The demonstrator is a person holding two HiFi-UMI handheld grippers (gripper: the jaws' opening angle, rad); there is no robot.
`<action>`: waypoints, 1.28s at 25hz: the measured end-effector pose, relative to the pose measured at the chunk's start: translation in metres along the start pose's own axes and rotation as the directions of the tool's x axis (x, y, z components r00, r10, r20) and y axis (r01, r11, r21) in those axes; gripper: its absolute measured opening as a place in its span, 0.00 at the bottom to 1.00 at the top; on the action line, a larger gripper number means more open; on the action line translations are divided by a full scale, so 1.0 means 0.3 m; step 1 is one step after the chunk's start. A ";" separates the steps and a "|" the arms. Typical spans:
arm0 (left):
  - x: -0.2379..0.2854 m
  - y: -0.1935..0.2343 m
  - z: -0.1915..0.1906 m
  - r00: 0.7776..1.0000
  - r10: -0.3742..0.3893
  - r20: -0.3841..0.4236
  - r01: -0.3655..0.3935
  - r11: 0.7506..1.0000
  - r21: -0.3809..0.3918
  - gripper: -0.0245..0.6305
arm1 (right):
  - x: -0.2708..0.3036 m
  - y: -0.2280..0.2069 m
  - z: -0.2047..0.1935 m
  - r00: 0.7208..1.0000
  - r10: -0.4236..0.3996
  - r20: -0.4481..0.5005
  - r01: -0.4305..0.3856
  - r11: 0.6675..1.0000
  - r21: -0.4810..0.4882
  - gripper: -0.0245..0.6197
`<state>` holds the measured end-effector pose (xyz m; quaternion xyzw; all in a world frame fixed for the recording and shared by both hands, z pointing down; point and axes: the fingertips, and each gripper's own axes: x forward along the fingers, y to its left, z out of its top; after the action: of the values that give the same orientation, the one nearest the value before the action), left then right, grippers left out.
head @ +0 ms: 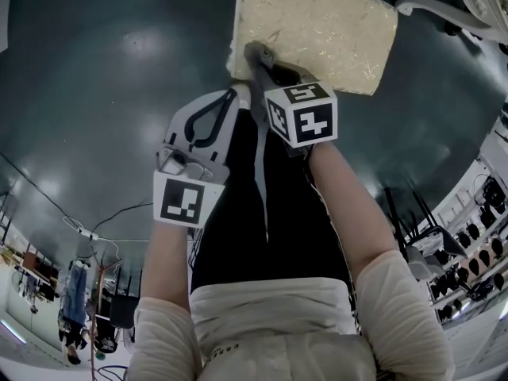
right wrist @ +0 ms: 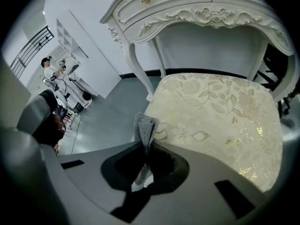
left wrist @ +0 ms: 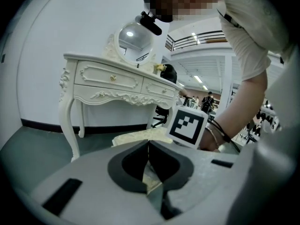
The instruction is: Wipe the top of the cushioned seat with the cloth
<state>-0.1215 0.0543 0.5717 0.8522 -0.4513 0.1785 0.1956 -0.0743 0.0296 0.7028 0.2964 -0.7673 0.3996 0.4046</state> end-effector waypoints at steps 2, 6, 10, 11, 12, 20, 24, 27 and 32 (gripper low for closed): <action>0.005 -0.019 0.018 1.000 -0.005 0.006 0.005 1.000 0.005 0.04 | -0.023 -0.019 -0.008 1.000 -0.009 0.005 0.009 1.000 0.006 0.08; 0.015 -0.049 0.058 1.000 -0.013 0.009 0.013 1.000 0.002 0.04 | -0.072 -0.050 -0.010 1.000 -0.019 0.016 0.019 1.000 0.023 0.08; 0.085 -0.084 0.073 1.000 -0.025 0.000 0.025 1.000 0.005 0.04 | -0.091 -0.131 -0.010 1.000 -0.024 0.020 0.023 0.999 0.037 0.08; 0.099 -0.098 0.069 1.000 -0.029 0.000 0.029 1.000 0.009 0.04 | -0.094 -0.149 -0.021 0.999 -0.025 0.020 0.024 0.999 0.041 0.08; 0.111 -0.114 0.064 0.999 -0.034 0.000 0.034 0.999 0.011 0.04 | -0.097 -0.166 -0.034 0.999 -0.026 0.020 0.025 0.999 0.045 0.08; 0.193 -0.215 0.085 0.998 -0.060 -0.001 0.060 0.998 0.032 0.04 | -0.165 -0.293 -0.086 0.999 -0.043 0.031 0.040 0.996 0.084 0.08; 0.238 -0.267 0.084 0.998 -0.064 -0.011 0.065 0.997 0.029 0.04 | -0.196 -0.363 -0.112 0.998 -0.043 0.041 0.038 0.993 0.113 0.08; 0.266 -0.308 0.089 0.997 -0.075 -0.015 0.076 0.996 0.038 0.04 | -0.223 -0.406 -0.130 0.998 -0.049 0.043 0.043 0.992 0.119 0.08; 0.312 -0.370 0.113 0.996 -0.089 -0.008 0.089 0.995 0.047 0.04 | -0.272 -0.475 -0.156 0.997 -0.062 0.045 0.055 0.990 0.132 0.08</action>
<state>0.0254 0.0293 0.5684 0.8752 -0.4081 0.1830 0.1843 0.0952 0.0082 0.7027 0.3543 -0.7404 0.4294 0.3768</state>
